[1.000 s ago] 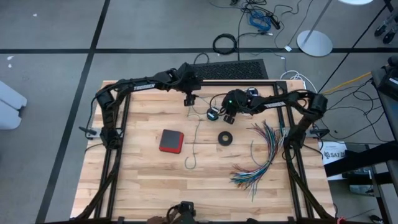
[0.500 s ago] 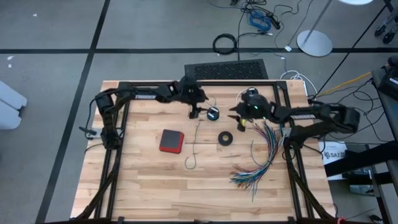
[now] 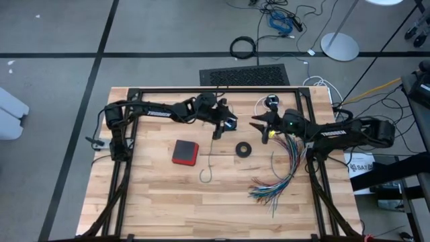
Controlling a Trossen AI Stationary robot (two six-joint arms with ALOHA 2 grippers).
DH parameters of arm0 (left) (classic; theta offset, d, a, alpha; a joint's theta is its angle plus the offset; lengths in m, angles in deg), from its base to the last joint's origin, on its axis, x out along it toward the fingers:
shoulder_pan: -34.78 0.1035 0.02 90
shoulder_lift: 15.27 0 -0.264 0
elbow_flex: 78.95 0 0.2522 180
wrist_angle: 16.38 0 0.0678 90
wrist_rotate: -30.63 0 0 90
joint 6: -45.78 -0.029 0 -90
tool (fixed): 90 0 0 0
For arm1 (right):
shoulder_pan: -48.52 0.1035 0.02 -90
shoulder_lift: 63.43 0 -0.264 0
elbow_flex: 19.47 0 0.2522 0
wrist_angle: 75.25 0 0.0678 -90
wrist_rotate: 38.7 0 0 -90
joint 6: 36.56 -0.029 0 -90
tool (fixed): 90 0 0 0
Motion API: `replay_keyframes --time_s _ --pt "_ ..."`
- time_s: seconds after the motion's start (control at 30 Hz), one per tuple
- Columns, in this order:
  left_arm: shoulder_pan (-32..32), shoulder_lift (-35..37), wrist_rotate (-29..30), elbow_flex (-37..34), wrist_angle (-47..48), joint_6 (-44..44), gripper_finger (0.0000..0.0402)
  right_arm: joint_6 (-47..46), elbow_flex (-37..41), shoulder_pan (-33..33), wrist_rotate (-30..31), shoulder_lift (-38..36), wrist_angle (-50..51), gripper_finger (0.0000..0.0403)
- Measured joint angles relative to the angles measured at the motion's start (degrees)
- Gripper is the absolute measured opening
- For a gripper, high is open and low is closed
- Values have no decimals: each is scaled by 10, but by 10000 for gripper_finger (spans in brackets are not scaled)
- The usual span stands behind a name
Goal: Coiling cords
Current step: Coil the green wire cable on the spool
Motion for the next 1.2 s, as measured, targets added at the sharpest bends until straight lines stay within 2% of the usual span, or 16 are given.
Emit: replay_keyframes --time_s 0.17,0.37,0.43,0.53,0.67,0.83,0.97,1.03,1.17,1.2 --pt "17 0 17 -20 -2 19 258 -63 0 0 -3 0 -71 132" --pt "-7 0 86 -77 -15 -47 257 -94 0 13 -4 0 -103 132" --pt "-11 0 71 -101 -89 -9 257 -117 0 20 -5 0 -140 132" --pt "-3 6 26 -145 -250 80 257 -153 -1 27 5 0 -215 132" --pt "20 26 22 -181 -407 159 257 -219 -16 29 41 0 -292 132" --pt "49 44 17 -186 -442 243 257 -278 -20 35 25 -2 -316 132" --pt "72 45 8 -186 -526 351 257 -317 -20 37 23 -3 -327 132" --pt "78 49 22 -186 -526 334 257 -315 -20 36 25 -3 -322 132" --pt "79 81 137 -168 -368 218 257 -313 -20 37 25 -3 -308 132" --pt "80 83 151 -156 -327 196 257 -315 -20 37 25 -3 -305 132"
